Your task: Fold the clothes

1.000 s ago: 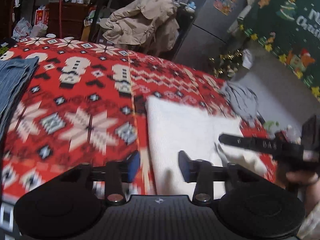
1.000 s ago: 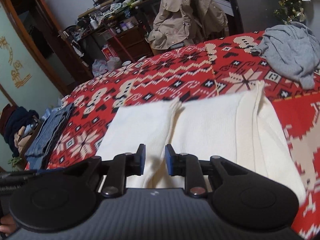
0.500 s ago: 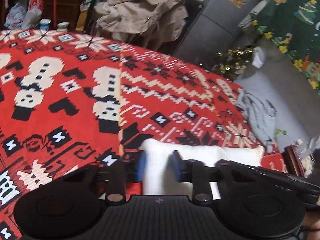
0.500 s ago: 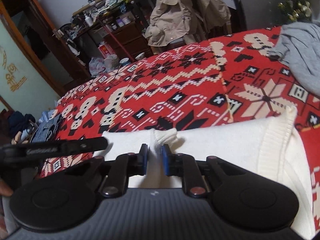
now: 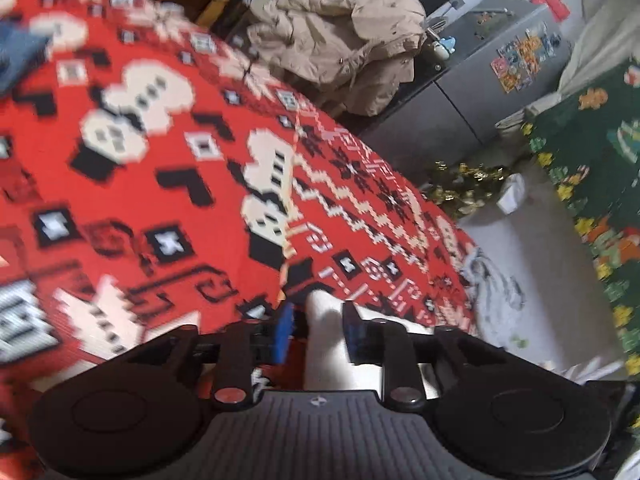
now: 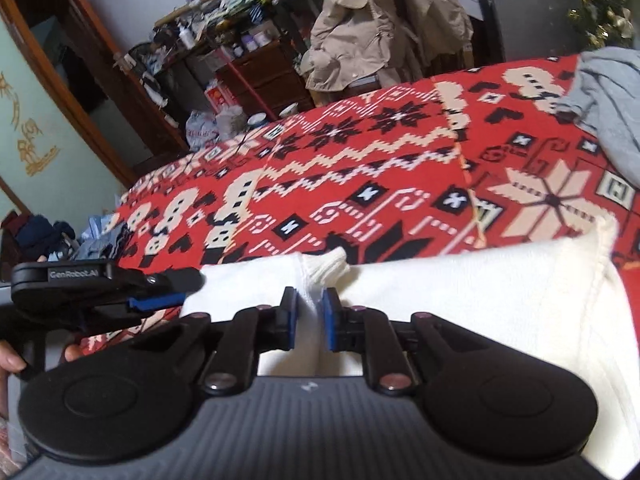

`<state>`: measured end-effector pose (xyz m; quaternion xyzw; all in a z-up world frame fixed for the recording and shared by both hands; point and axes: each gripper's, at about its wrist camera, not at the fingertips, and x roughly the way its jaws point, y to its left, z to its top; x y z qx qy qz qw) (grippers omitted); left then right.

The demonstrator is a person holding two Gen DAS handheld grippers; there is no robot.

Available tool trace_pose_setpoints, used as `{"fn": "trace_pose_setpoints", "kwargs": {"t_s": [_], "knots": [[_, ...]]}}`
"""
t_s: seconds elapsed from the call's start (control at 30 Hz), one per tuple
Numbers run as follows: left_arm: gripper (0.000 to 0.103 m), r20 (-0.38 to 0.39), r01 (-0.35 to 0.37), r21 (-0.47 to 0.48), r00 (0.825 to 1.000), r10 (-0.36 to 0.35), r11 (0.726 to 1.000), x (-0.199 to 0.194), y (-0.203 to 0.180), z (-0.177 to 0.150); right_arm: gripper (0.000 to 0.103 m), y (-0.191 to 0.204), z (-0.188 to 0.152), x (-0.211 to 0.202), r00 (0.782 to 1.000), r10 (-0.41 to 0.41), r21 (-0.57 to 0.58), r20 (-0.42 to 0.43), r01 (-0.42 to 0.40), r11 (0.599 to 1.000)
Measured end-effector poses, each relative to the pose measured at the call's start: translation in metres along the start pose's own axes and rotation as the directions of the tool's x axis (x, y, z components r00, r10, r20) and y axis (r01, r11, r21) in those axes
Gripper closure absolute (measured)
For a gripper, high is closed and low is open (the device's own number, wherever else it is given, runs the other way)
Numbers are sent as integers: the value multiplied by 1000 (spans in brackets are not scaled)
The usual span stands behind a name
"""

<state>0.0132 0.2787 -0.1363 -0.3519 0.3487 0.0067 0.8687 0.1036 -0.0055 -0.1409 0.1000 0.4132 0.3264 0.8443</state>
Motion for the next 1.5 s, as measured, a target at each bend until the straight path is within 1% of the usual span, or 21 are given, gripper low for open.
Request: {"fn": "trace_pose_setpoints", "kwargs": {"t_s": [0.1,0.17,0.2,0.23,0.27,0.33,0.4,0.53,0.6,0.73,0.8,0.97,1.03,1.13,1.2,1.23,1.27,1.33,1.37,1.47,1.5], "knots": [[72,11,-14,105,1000,13,994,-13,-18,-9,85,4,-6,-18,1000,-8,-21,30,8,1000],[72,22,-9,202,1000,5,979,-16,-34,-18,86,14,-12,-29,999,-3,-71,51,7,997],[74,26,-5,250,1000,-1,968,-15,-41,-22,87,20,-15,-30,999,9,-101,49,-4,995],[93,24,-17,285,1000,11,958,-10,-46,-27,89,27,-17,-31,999,22,-131,45,-16,991],[102,21,-31,318,999,26,948,-5,-51,-31,92,32,-20,-28,999,36,-144,29,-32,989],[103,20,-68,382,998,65,922,4,-54,-41,97,38,-25,-19,999,32,-158,-3,-32,987],[102,26,-98,431,995,96,897,7,-55,-49,97,42,-32,-14,1000,17,-181,-20,-20,983],[102,31,-125,414,992,123,901,-1,-51,-48,97,44,-44,-20,999,10,-207,-34,-17,978],[102,35,-107,396,994,101,912,-8,-53,-46,97,44,-45,-28,999,5,-213,-44,-15,977],[100,32,-57,382,998,48,923,-10,-59,-45,96,46,-30,-30,1000,-5,-219,5,6,976],[99,29,-30,378,999,20,925,-10,-63,-45,96,47,-17,-19,1000,-14,-226,25,19,974],[100,10,-28,372,1000,26,928,-4,-55,-49,97,43,4,15,998,-53,-242,38,60,968],[100,3,-28,369,1000,29,929,-1,-51,-51,103,36,6,26,996,-82,-251,31,87,964],[100,-4,-31,362,999,34,932,-1,-47,-53,103,22,8,26,998,-59,-182,35,64,981],[101,-3,-21,357,1000,23,934,-7,-48,-54,103,23,6,18,994,-94,-172,64,103,980],[100,-5,-5,356,1000,8,934,-10,-49,-54,100,24,5,11,993,-88,-169,76,100,981],[100,-14,20,357,1000,-16,934,-12,-49,-56,100,25,3,4,994,-69,-159,83,82,984],[100,-39,69,363,998,-59,929,-14,-49,-61,100,29,-5,-6,998,-27,-157,63,37,987],[100,-54,80,370,996,-64,926,-14,-48,-64,100,33,-12,-9,999,-22,-175,45,30,984],[99,-82,56,411,996,-24,910,-15,-41,-79,99,44,-33,-20,1000,-7,-222,-9,5,975],[100,-84,56,414,996,-24,908,-18,-37,-83,100,45,-40,-24,1000,-9,-233,-16,5,973]]}}
